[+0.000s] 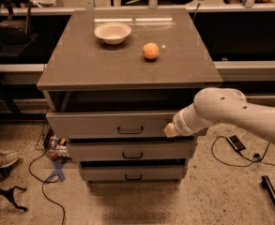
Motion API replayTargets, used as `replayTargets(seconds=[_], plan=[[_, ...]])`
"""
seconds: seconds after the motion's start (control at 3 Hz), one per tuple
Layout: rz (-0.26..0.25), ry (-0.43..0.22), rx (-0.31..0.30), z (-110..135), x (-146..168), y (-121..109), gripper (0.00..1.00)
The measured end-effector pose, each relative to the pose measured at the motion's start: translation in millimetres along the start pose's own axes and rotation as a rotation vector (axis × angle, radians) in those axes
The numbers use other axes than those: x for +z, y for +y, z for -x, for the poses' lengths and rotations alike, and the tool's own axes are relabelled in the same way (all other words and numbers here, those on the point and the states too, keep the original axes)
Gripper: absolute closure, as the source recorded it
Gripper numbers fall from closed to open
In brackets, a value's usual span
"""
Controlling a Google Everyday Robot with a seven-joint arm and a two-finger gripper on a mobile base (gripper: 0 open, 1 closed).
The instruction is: Close top drawer
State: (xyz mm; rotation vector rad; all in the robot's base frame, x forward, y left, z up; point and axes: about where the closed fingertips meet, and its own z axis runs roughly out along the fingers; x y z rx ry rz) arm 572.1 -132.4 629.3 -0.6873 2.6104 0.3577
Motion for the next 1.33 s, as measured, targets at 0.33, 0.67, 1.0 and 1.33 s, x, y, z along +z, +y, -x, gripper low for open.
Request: replayTargets(seconds=[0.33,0.67,1.0,1.33], plan=[[-0.006,-0.054,0.012,32.6,10.0,-8.0,1.0],[-0.013,-0.063,0.03,33.0,5.9,-15.1,1.0],[-0.03,-0.088,0.075,34.1,-4.6,-33.7,1.0],[-0.031,-0.081,0.147,3.3,-39.4,-47.7,1.0]])
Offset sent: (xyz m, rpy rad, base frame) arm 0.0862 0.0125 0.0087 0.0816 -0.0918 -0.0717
